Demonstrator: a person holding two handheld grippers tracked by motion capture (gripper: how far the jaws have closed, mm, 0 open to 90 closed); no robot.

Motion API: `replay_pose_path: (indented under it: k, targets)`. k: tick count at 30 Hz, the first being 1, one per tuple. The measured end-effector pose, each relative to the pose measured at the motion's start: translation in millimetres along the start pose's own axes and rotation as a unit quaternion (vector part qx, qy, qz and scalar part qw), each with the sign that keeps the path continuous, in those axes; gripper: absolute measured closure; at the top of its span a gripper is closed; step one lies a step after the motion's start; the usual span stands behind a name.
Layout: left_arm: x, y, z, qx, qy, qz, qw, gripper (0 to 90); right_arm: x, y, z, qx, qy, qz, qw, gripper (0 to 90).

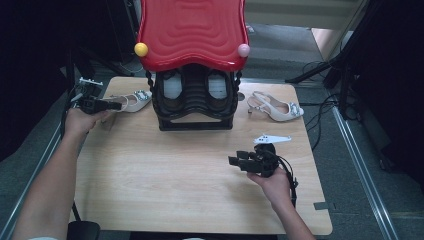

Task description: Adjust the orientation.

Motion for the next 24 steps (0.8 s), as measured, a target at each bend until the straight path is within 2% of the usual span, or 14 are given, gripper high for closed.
replay_pose_path:
  k: [6, 8, 9, 11, 14, 20, 24]
  targets:
    - [2.3, 4.0, 7.9, -0.028, 0.004, -0.009, 0.9996, 83.5, 1.7, 0.4, -0.7, -0.002, 0.002, 0.000, 1.0000, 52.3]
    - [3.6, 4.7, 12.4, -0.038, -0.005, -0.004, 0.9992, 83.4, 1.8, 0.5, -1.2, -0.002, 0.002, 0.000, 1.0000, 52.3]
    - [5.3, 4.8, 15.7, -0.043, -0.006, 0.003, 0.9990, 83.4, 1.9, 0.6, -1.4, -0.002, 0.001, 0.000, 1.0000, 52.3]
    - [9.4, 5.7, 23.0, -0.044, -0.004, 0.002, 0.9990, 83.3, 2.0, 0.9, -1.4, -0.001, 0.003, 0.000, 1.0000, 52.3]
    - [15.3, 7.2, 34.1, -0.056, -0.003, -0.001, 0.9984, 83.2, 1.2, 0.9, -1.6, -0.003, 0.003, 0.001, 1.0000, 52.3]
    - [23.2, 7.9, 52.2, -0.102, 0.009, 0.008, 0.9947, 82.7, -0.4, 0.9, -1.2, -0.003, 0.004, 0.004, 1.0000, 52.3]
    - [28.6, 6.1, 61.2, -0.127, 0.005, 0.017, 0.9917, 82.2, -0.8, 1.3, -1.3, -0.004, 0.005, 0.005, 1.0000, 52.3]
Point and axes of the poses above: each handheld gripper's, and its own axes: x roughly forward along the jaws, y roughly out of its top, z roughly to its right, the point moved 1 cm from there along x, roughly forward along the jaws, and after that the axes turned 3 degrees about -y, right-handed, at the moved point
